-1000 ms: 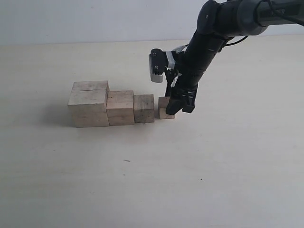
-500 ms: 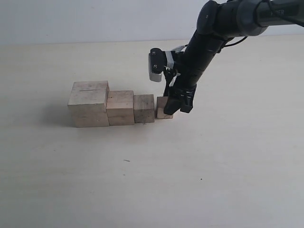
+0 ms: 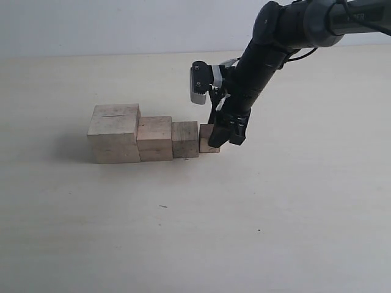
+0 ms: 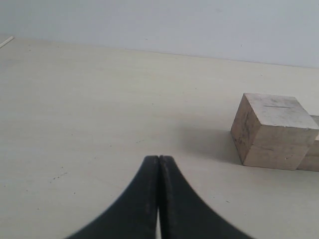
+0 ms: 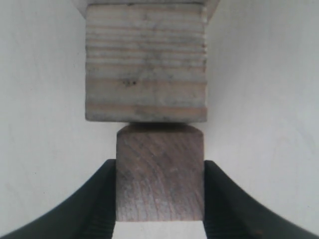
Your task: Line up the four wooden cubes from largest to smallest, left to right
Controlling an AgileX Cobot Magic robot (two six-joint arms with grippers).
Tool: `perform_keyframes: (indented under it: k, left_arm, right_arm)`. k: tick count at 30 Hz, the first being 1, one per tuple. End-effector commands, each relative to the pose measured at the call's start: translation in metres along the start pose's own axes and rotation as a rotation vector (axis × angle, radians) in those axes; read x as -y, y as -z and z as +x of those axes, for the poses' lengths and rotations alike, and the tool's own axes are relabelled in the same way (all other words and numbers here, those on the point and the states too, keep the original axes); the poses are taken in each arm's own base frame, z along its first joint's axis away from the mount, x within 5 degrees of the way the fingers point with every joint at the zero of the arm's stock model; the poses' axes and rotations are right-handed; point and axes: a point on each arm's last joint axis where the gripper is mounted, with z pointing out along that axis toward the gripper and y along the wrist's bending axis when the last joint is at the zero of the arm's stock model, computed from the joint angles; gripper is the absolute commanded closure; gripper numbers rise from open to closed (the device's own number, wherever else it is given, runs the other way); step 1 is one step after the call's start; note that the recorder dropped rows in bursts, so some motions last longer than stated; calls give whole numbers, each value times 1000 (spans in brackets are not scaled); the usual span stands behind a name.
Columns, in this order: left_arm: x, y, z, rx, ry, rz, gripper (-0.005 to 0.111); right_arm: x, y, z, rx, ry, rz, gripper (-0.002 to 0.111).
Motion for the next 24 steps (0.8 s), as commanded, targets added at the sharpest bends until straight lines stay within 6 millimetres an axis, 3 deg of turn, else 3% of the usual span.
perform_keyframes:
  k: [1, 7, 18, 24]
  left_arm:
    - [0, 0, 0, 14, 6, 2, 107]
    - [0, 0, 0, 14, 6, 2, 107]
    - [0, 0, 0, 14, 6, 2, 107]
    - [0, 0, 0, 14, 6, 2, 107]
  right_arm:
    - [0, -1, 0, -1, 3, -1, 55]
    - [1, 4, -2, 7, -23, 18, 44]
    - [-5, 48, -17, 32, -130, 91, 40]
    - [2, 62, -1, -161, -297, 247, 42]
